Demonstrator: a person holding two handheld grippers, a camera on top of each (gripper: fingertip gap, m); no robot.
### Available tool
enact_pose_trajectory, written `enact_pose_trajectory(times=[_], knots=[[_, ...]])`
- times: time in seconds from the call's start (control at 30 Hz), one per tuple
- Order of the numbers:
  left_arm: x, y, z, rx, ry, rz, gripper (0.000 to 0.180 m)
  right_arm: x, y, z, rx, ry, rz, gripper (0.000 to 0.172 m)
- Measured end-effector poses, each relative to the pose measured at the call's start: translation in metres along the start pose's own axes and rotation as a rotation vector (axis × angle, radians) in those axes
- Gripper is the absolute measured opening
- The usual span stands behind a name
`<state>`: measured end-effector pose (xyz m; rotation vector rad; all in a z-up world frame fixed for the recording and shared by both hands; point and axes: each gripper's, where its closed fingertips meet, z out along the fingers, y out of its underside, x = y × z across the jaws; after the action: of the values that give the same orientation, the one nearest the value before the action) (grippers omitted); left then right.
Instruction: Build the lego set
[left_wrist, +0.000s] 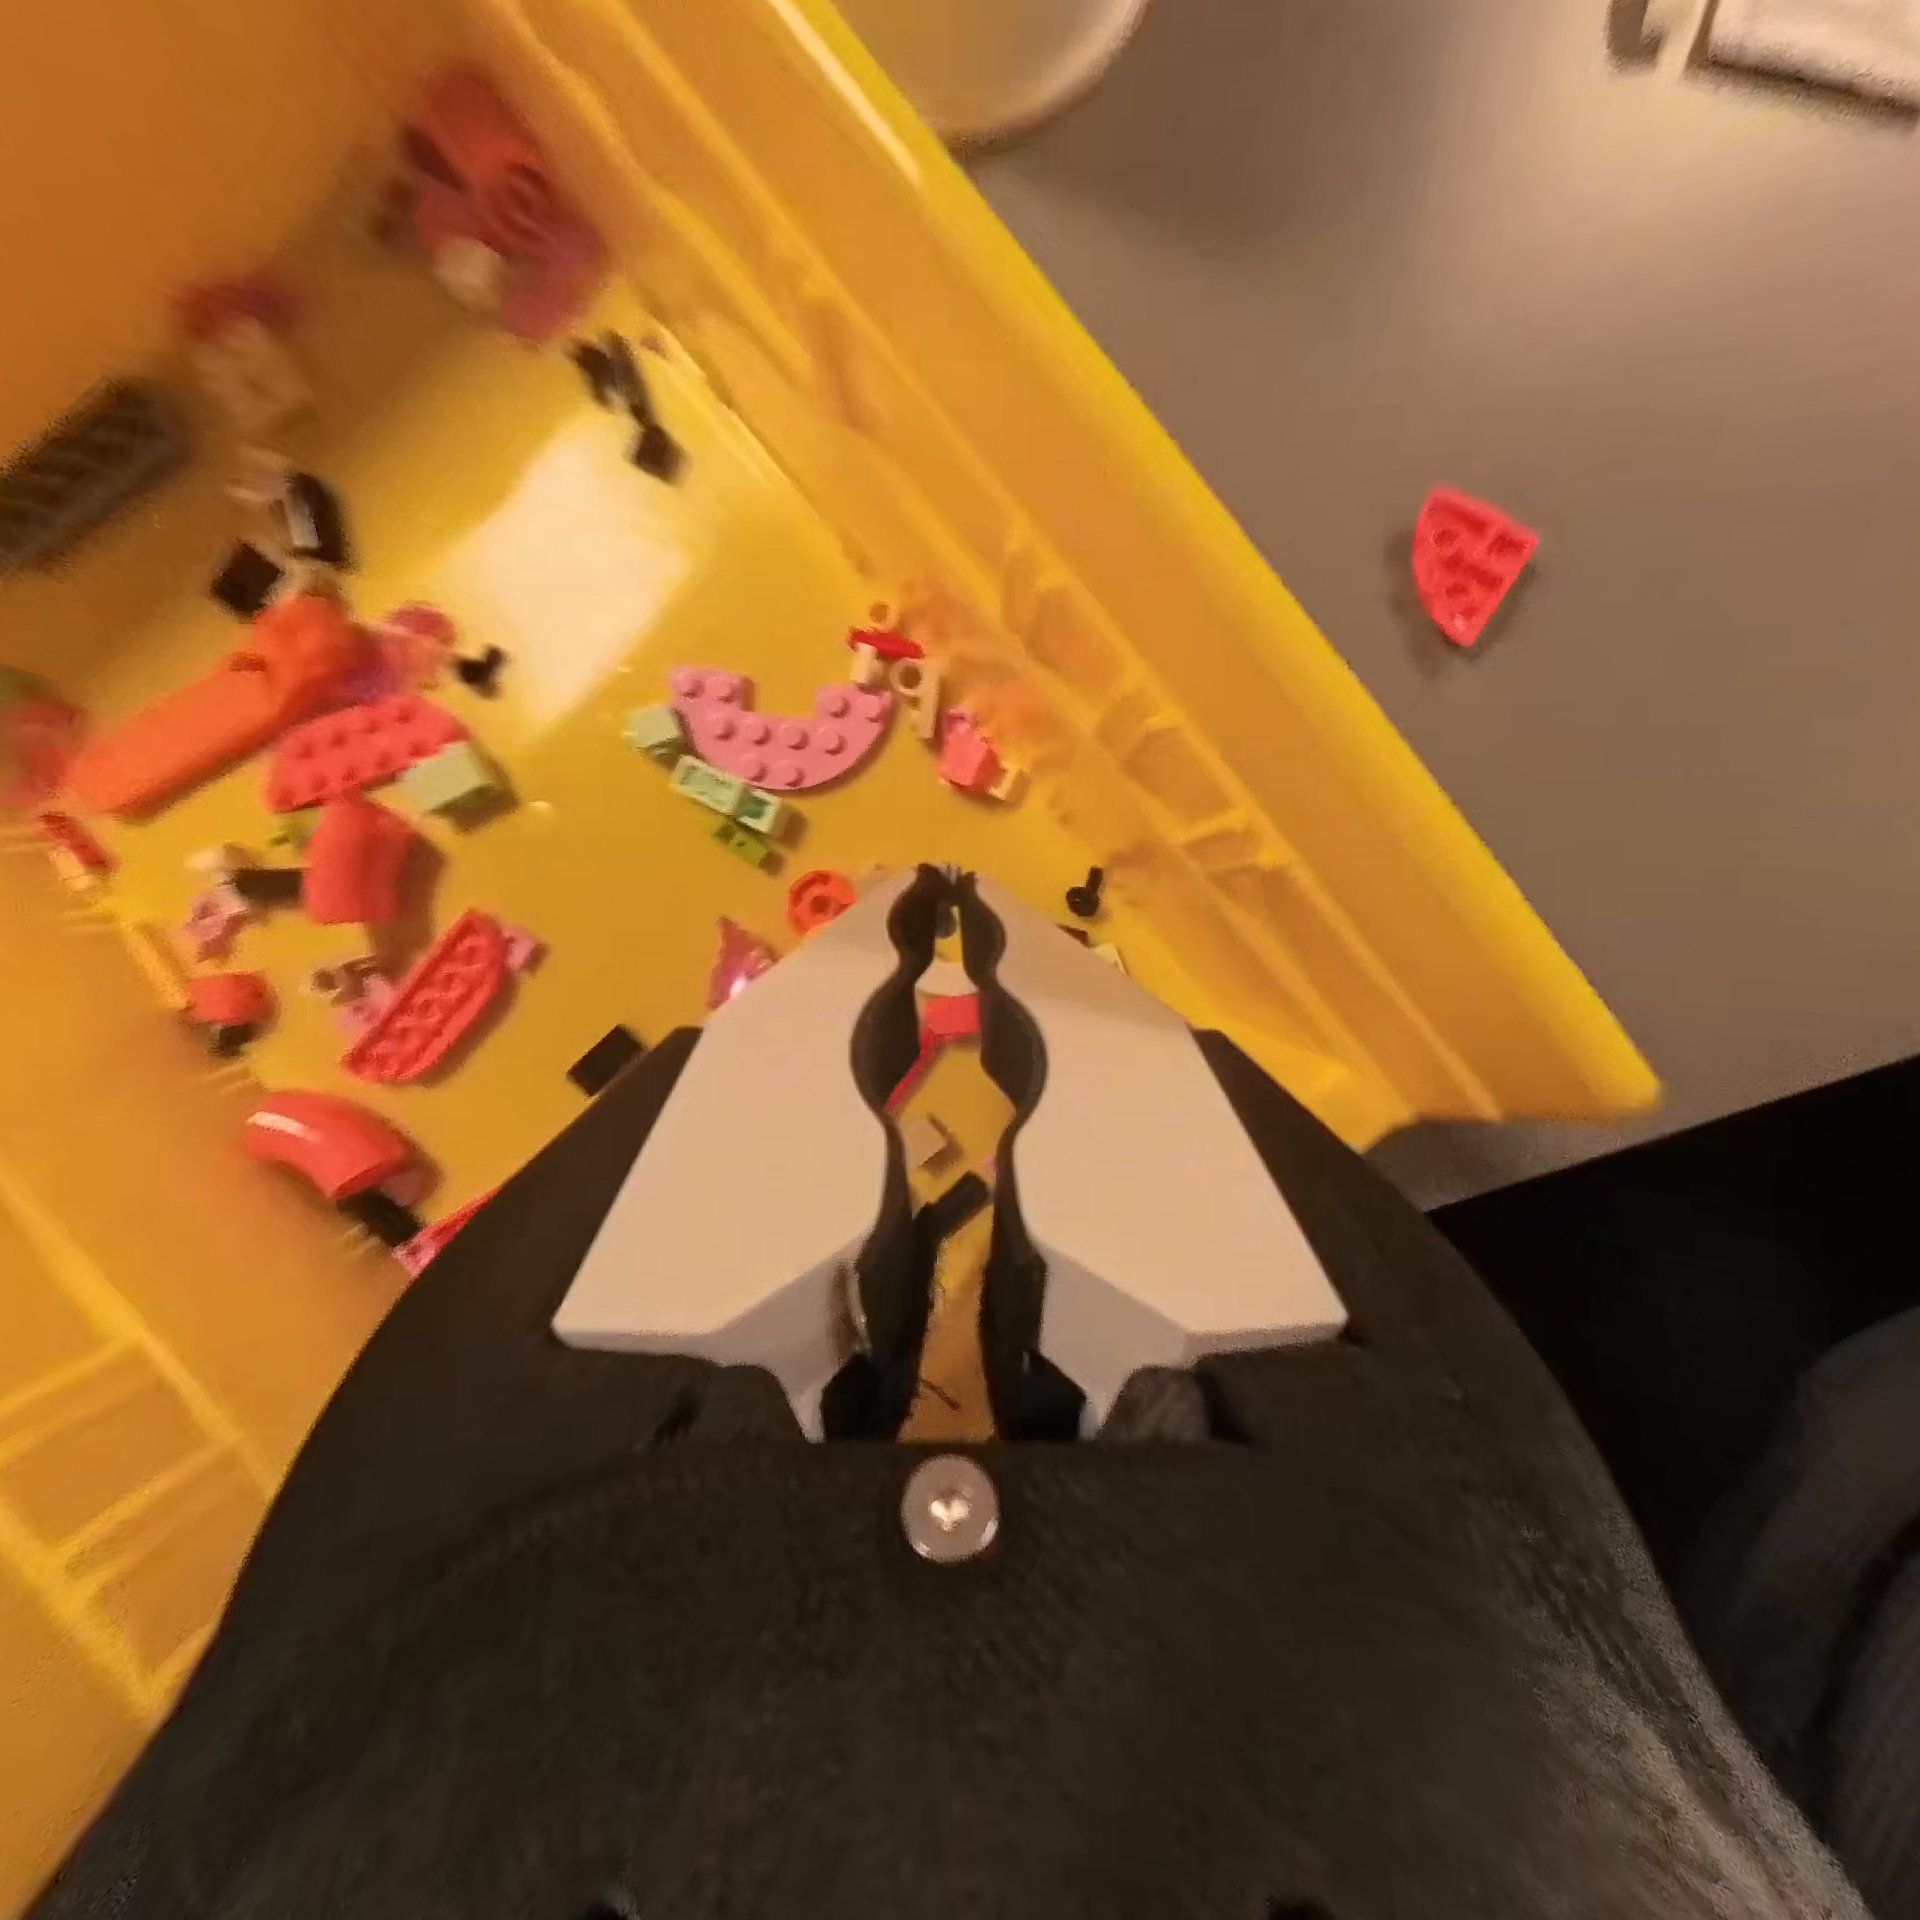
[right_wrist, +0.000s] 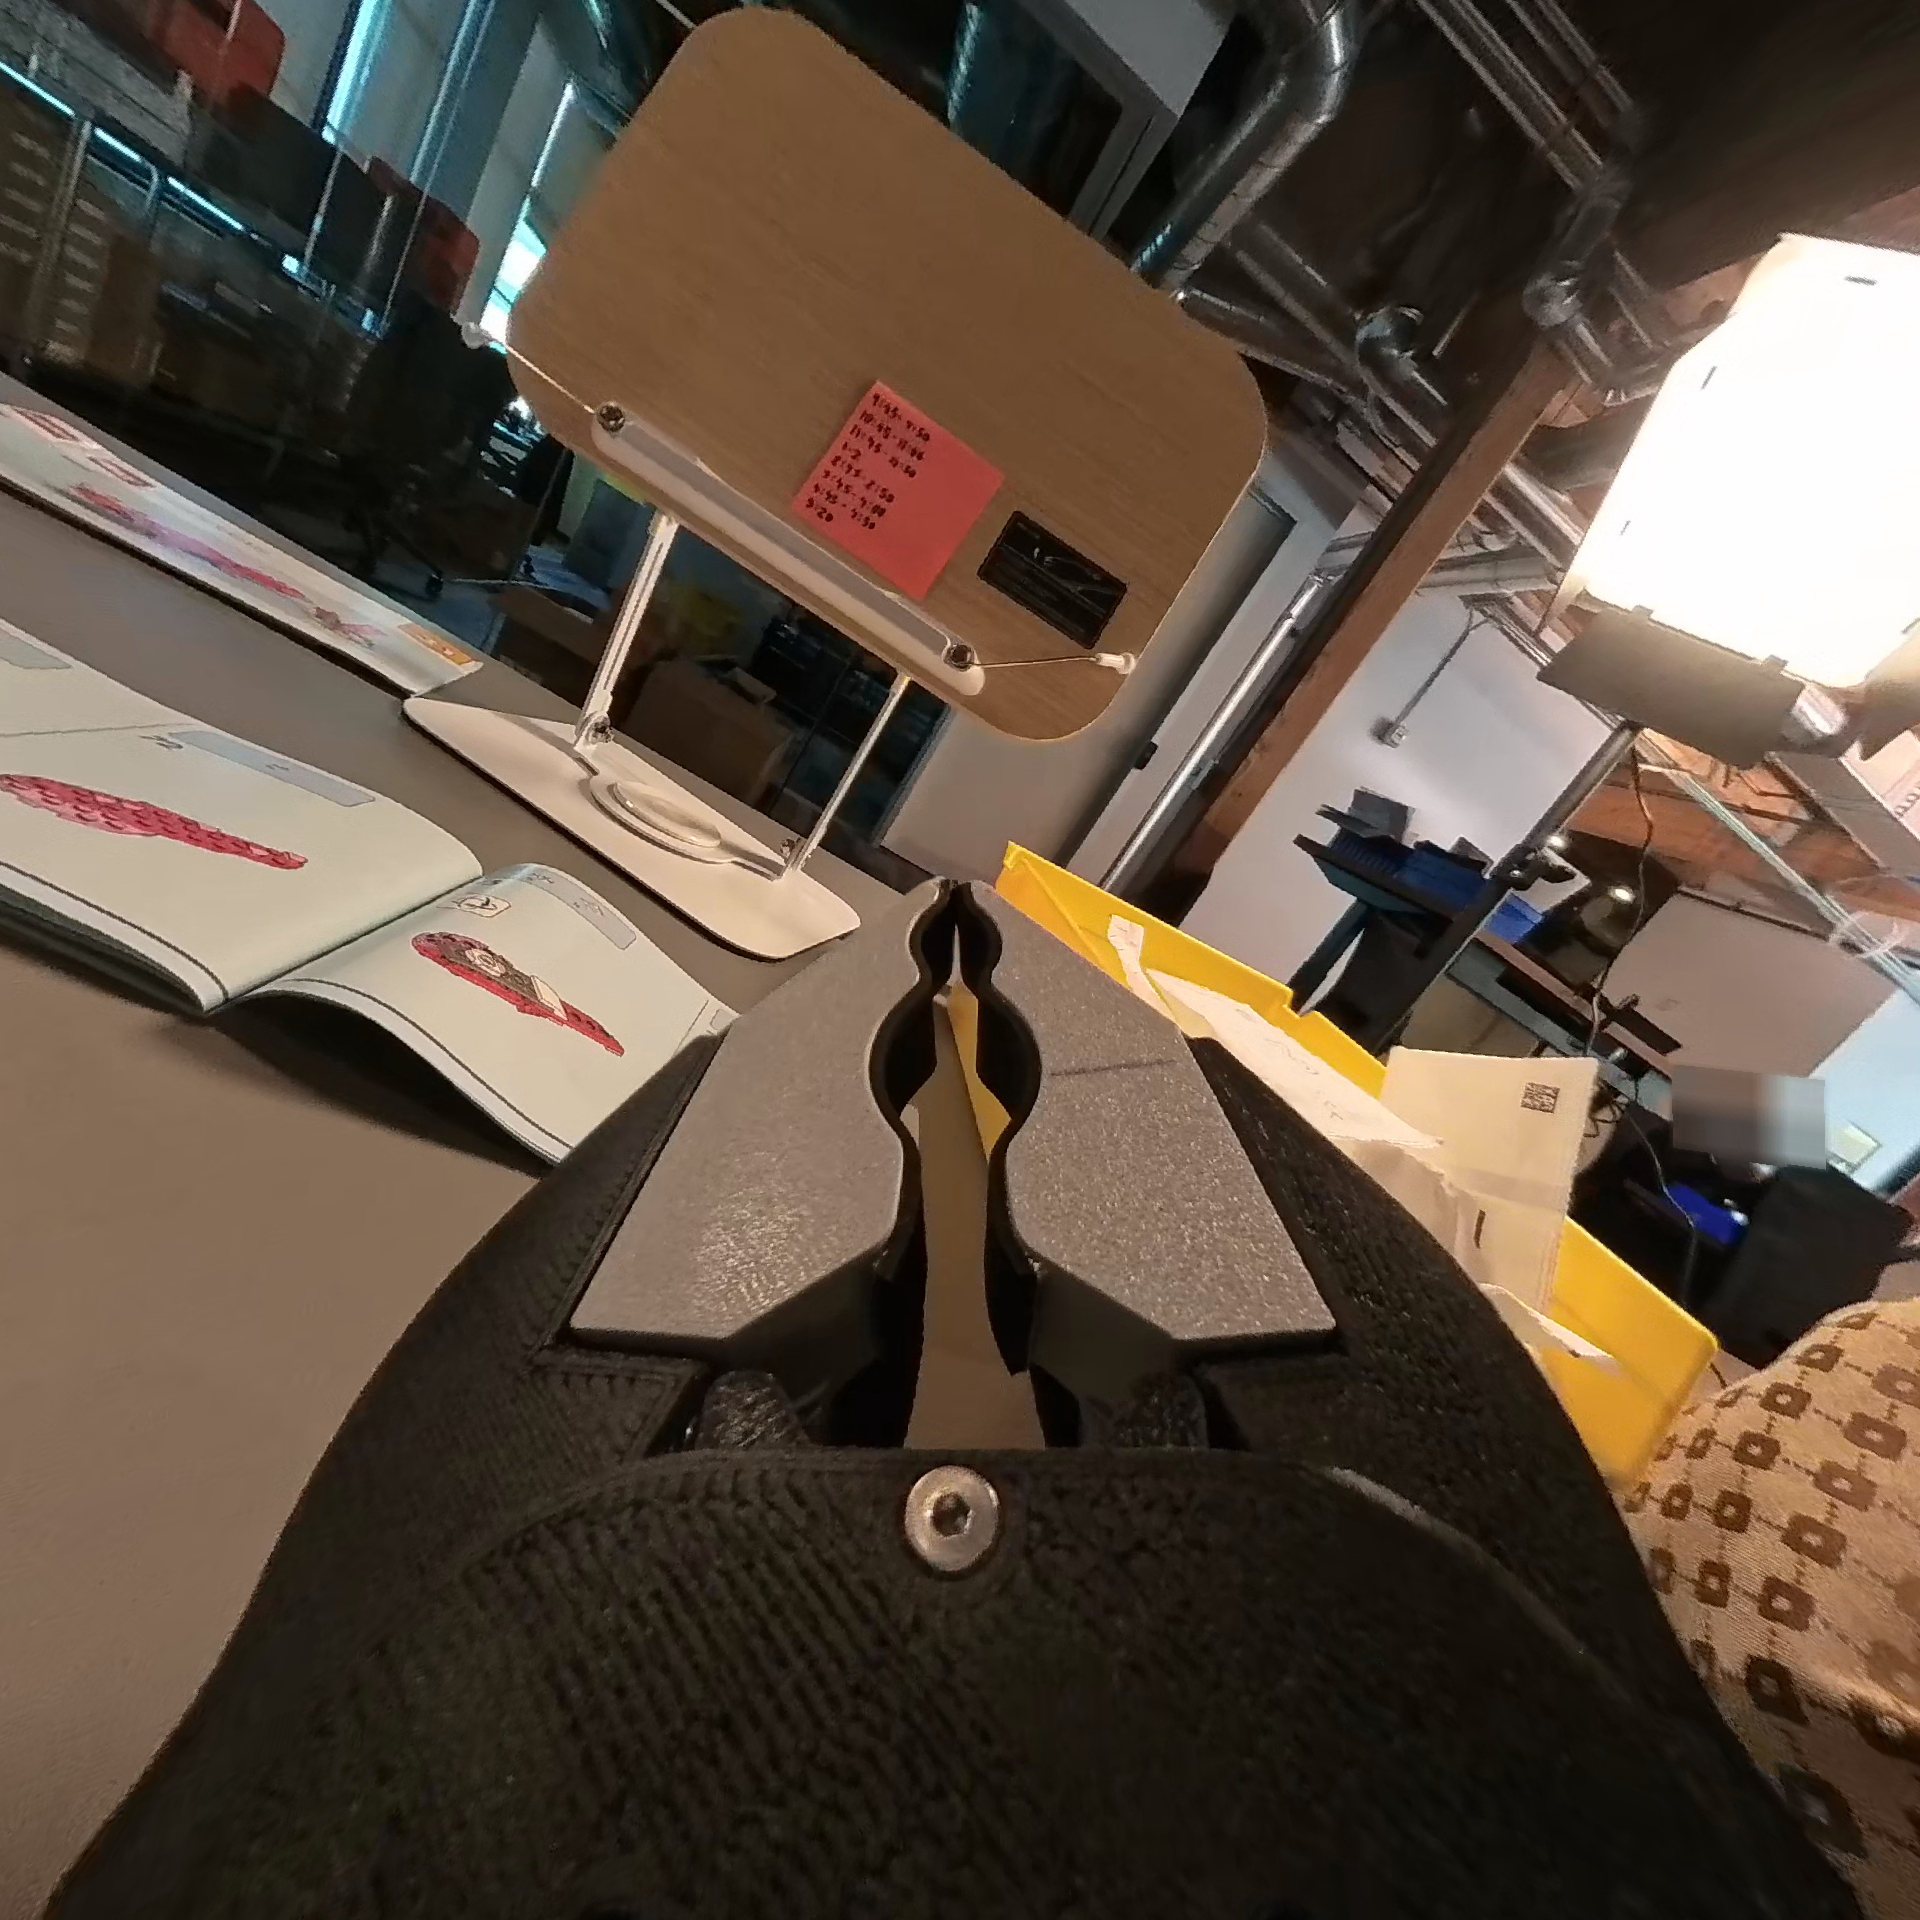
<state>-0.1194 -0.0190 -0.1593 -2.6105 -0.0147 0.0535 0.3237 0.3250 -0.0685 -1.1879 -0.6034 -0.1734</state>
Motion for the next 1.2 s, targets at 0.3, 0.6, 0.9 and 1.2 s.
enact_pose_trajectory(times=[0.3,0.6,0.9,1.2], knots=[[0.097,-0.107,-0.113,0.772,0.092,0.152,0.003,-0.009,-0.012,0.004,0.076,-0.054,0.045,0.0],[0.237,-0.215,-0.04,1.106,0.317,0.383,0.003,-0.101,-0.06,0.025,0.225,-0.313,0.027,0.0],[0.283,-0.248,-0.007,1.222,0.891,0.227,0.002,-0.126,-0.109,-0.01,0.484,-0.567,0.224,0.0],[0.27,-0.237,-0.032,1.139,1.38,-0.051,0.002,-0.167,-0.154,-0.077,0.71,-0.727,0.078,0.01]])
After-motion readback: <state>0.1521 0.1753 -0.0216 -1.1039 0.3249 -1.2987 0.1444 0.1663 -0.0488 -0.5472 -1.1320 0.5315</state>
